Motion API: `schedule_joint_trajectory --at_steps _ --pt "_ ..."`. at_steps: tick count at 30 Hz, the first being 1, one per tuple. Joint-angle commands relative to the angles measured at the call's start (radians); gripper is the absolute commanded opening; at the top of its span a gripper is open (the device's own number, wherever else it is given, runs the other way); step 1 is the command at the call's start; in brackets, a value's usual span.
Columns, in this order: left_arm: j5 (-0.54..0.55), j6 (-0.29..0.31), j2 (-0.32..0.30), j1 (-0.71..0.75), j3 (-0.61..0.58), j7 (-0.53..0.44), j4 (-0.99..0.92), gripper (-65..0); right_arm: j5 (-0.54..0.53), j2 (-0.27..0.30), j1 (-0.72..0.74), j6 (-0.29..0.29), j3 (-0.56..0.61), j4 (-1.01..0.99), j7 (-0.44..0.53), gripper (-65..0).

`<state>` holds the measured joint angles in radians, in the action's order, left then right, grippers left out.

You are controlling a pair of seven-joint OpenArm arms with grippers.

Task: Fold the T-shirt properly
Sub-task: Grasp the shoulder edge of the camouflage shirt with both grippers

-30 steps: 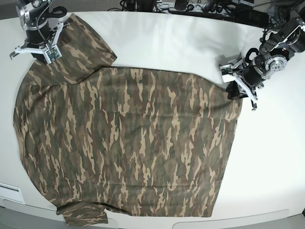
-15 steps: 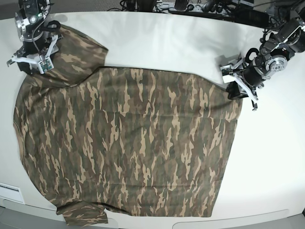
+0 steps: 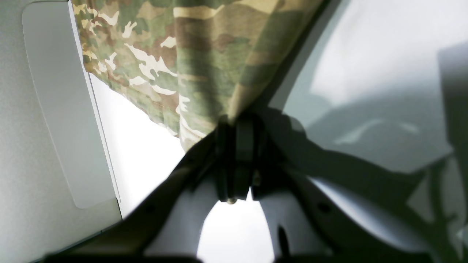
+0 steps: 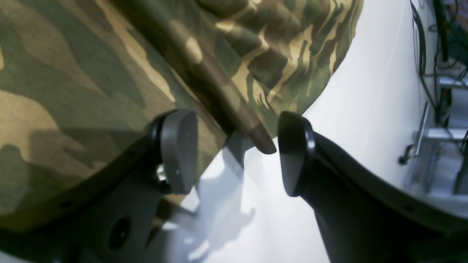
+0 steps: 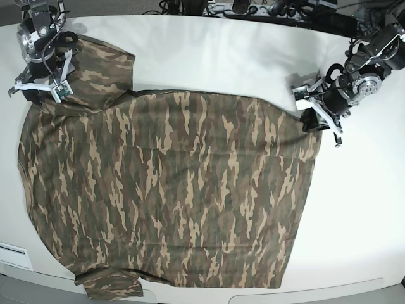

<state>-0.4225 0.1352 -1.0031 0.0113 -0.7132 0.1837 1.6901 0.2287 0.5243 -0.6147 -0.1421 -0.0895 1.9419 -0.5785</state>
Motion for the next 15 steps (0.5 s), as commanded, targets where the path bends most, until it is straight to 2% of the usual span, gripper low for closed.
schedule_joint_trajectory --at_steps 1,11,13,15 --pt "0.017 0.055 -0.019 0.008 -0.006 0.031 -0.002 -65.0 0.011 0.023 0.000 0.020 -0.008 0.026 0.006 -27.3" --pt "0.017 0.055 -0.016 0.008 -0.006 0.031 -0.002 -65.0 -0.060 0.048 0.056 0.002 -0.008 0.030 0.007 -27.8" --pt "0.017 0.055 -0.016 0.008 -0.006 0.032 -0.002 -65.0 -0.085 0.058 0.064 -0.026 -0.008 0.030 0.007 -28.1" --pt "0.017 0.055 -0.017 0.008 -0.006 0.035 -0.002 -65.0 -0.103 0.058 0.067 -0.048 -0.008 0.021 0.008 -31.1"
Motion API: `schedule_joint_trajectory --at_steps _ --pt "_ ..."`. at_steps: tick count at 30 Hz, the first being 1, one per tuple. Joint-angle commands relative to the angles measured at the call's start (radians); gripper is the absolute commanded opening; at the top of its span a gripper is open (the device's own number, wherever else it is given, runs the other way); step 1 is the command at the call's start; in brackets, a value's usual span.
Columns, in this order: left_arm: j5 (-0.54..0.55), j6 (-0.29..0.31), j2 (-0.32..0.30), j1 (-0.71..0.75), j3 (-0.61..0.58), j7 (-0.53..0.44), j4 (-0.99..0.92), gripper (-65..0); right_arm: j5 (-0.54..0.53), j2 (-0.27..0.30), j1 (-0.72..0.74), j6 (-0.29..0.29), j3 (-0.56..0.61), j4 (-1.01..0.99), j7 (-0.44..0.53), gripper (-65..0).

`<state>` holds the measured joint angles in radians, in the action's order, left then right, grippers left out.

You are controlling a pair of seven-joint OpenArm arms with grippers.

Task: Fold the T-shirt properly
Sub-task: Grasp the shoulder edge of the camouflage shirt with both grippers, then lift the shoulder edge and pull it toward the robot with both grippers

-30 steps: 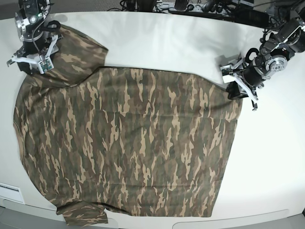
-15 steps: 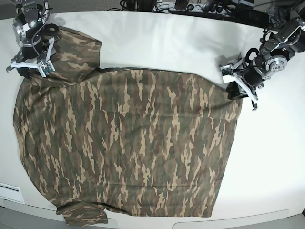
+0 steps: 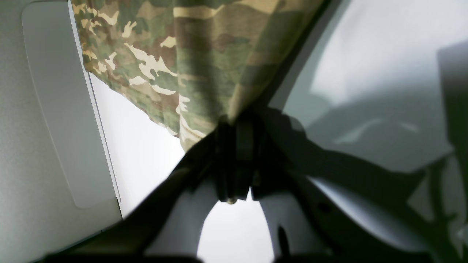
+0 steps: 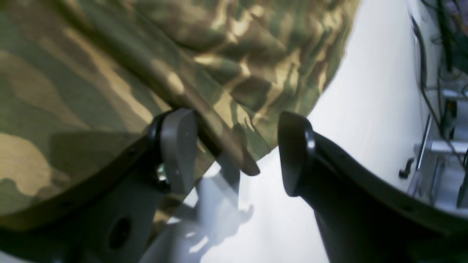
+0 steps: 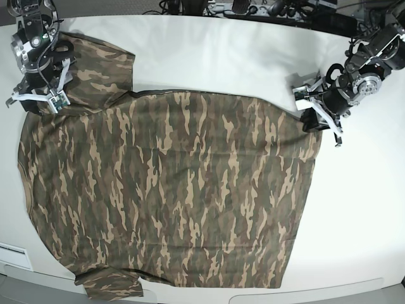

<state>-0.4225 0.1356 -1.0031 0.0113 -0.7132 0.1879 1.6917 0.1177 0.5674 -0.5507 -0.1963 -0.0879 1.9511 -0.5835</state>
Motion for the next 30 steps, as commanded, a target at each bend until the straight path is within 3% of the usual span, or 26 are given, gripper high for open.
schedule_joint_trajectory --at_steps 1,7,9,12,15,17,20,30 --pt "0.017 0.054 -0.016 0.008 -0.006 0.031 -0.003 -65.0 0.005 0.015 0.003 -0.002 -0.010 0.001 0.017 -32.2" --pt "0.017 0.054 -0.016 0.008 -0.006 0.030 -0.003 -65.0 0.006 0.015 0.013 -0.010 -0.010 -0.062 0.023 -33.2" --pt "0.017 0.054 -0.016 0.008 -0.006 0.031 -0.003 -65.0 0.014 0.015 0.024 0.010 -0.010 -0.065 0.023 -42.6" --pt "0.017 0.053 -0.016 0.008 -0.006 0.031 -0.003 -65.0 0.019 0.015 0.036 0.078 -0.010 -0.063 0.023 -65.0" --pt "0.017 0.018 -0.017 0.008 -0.006 0.060 0.002 -65.0 0.041 0.015 0.035 0.118 -0.010 -0.060 0.017 -65.0" --pt "0.017 -0.021 -0.023 0.008 -0.006 0.109 0.029 -65.0 0.047 0.015 0.035 0.118 -0.010 -0.060 0.002 -65.0" --pt "0.018 -0.029 -0.047 0.011 -0.006 0.162 0.104 -65.0 0.047 0.015 0.031 0.117 -0.010 -0.058 -0.017 -65.0" --pt "-0.052 -0.083 -0.153 0.126 -0.006 0.201 0.318 -65.0 0.049 0.018 -0.122 0.098 -0.010 0.144 -0.087 -65.0"
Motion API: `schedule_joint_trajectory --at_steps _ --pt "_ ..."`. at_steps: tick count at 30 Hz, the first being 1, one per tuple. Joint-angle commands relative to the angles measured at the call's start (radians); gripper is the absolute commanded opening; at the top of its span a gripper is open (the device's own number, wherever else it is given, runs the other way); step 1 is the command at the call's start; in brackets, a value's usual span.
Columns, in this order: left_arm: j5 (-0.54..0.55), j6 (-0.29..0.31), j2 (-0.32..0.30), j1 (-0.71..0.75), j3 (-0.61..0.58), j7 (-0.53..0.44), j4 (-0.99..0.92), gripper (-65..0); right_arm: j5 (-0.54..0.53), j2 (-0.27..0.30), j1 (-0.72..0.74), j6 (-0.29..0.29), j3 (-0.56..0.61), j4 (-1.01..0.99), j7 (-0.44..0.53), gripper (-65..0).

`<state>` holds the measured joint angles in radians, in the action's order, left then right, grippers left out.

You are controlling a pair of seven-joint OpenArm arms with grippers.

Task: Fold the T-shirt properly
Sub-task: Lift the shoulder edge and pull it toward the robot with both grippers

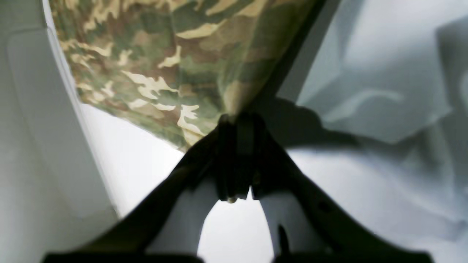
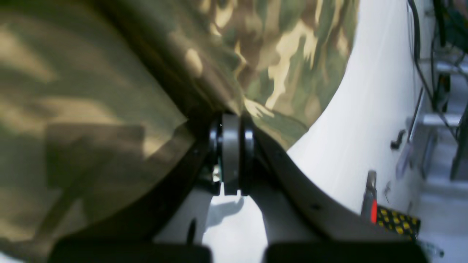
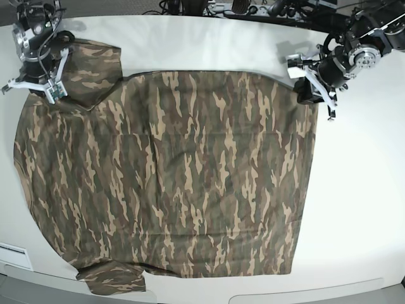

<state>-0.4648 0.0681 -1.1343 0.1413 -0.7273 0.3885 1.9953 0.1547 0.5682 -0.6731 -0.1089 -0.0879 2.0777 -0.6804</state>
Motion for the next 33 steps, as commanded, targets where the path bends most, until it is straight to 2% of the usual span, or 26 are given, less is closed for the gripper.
schedule_joint_trajectory --at_steps 1,5,8,11,14,19,23,27,33 --pt "-0.017 -0.022 -0.027 0.000 0.008 0.012 0.014 -65.0 0.021 0.017 -0.020 0.013 -0.010 0.039 0.006 -65.0" --pt "-0.037 -0.047 -0.048 0.031 0.008 0.045 0.014 -65.0 0.097 0.017 -0.116 0.041 -0.011 0.109 0.002 -65.0" --pt "-0.099 -0.066 -0.052 0.076 0.008 0.071 0.015 -65.0 0.140 0.017 -0.175 0.060 -0.011 0.123 -0.002 -65.0" --pt "-0.140 -0.066 -0.052 0.132 0.008 0.106 0.036 -65.0 0.142 0.017 -0.218 0.069 -0.013 0.122 -0.020 -65.0" --pt "-0.162 -0.117 -0.052 0.189 0.008 0.141 0.082 -65.0 0.142 0.017 -0.263 0.084 -0.013 0.123 -0.025 -65.0" --pt "-0.244 -0.159 -0.051 0.265 0.008 0.220 0.143 -65.0 0.165 0.016 -0.330 0.177 -0.012 0.123 -0.065 -65.0" --pt "-0.300 -0.180 -0.051 0.313 0.008 0.242 0.166 -65.0 0.193 0.015 -0.383 0.254 -0.012 0.124 -0.095 -65.0" --pt "-0.328 -0.197 -0.051 0.352 0.008 0.253 0.188 -65.0 0.194 0.008 -0.423 0.261 -0.012 0.127 -0.099 -65.0" --pt "-0.380 -0.197 -0.051 0.423 0.008 0.332 0.229 -65.0 0.198 0.008 -0.440 0.263 -0.012 0.132 -0.141 -65.0"
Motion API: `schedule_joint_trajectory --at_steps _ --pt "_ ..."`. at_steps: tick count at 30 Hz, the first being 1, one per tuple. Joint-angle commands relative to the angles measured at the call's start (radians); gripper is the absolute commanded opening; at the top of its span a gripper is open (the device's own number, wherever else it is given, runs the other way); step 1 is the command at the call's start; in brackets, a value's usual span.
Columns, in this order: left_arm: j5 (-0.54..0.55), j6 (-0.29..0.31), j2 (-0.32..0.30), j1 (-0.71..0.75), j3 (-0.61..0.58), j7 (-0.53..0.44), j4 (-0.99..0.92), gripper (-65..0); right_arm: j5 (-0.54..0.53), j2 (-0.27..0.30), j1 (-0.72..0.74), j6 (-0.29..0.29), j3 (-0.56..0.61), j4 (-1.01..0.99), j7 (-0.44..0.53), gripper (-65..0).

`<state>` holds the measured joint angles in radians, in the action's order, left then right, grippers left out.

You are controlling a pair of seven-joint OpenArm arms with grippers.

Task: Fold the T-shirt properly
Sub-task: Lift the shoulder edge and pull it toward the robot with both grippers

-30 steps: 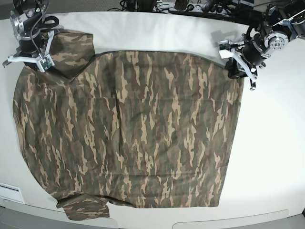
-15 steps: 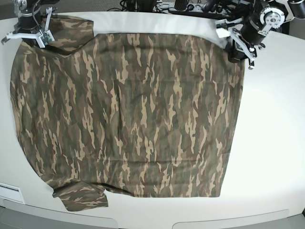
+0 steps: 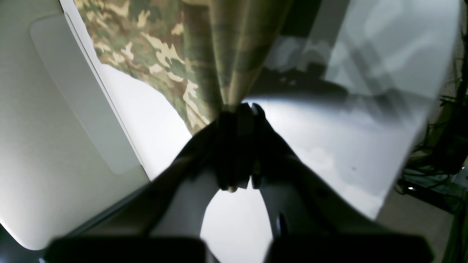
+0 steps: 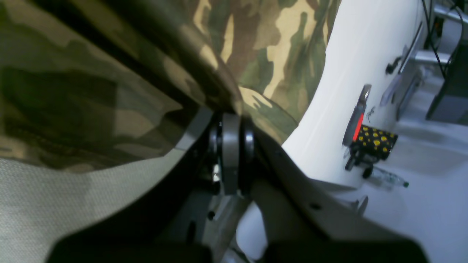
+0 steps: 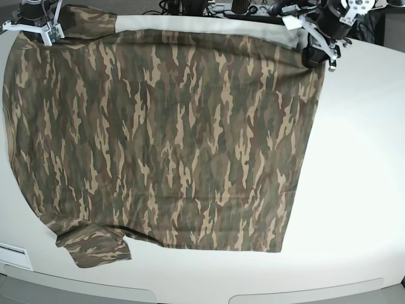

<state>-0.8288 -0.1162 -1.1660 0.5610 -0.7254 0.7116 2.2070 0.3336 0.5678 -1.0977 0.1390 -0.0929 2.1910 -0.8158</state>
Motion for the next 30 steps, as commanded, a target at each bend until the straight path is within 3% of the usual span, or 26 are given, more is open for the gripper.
schedule_joint_trajectory --at_steps 1,4,10,12,17,22,30 --pt "-0.028 -0.013 -0.020 0.018 0.006 0.021 0.027 -65.0 0.020 0.009 -0.022 0.015 -0.007 0.023 -0.008 -65.0" --pt "-0.062 -0.026 -0.020 0.055 0.006 0.030 0.050 -65.0 0.031 0.009 -0.027 0.020 -0.007 0.047 -0.008 -65.0" --pt "-0.104 -0.047 -0.019 0.053 0.056 0.020 0.051 -65.0 0.168 0.013 -0.004 0.068 -0.008 0.102 0.038 -65.0" --pt "-0.072 -0.047 -0.019 0.053 0.111 -0.027 0.051 -65.0 0.168 0.018 0.029 0.043 -0.008 0.102 0.056 -65.0" --pt "0.133 -0.029 -0.006 0.008 0.251 -0.253 0.046 -65.0 0.097 0.017 0.153 -0.036 -0.037 0.095 0.143 -65.0" --pt "0.262 -0.011 0.031 -0.082 0.335 -0.267 0.046 -65.0 0.010 0.018 0.279 -0.100 -0.087 0.095 0.169 -65.0" --pt "0.285 -0.011 0.038 -0.122 0.354 -0.288 0.014 -65.0 -0.117 0.034 0.345 -0.171 -0.212 0.061 0.208 -65.0"
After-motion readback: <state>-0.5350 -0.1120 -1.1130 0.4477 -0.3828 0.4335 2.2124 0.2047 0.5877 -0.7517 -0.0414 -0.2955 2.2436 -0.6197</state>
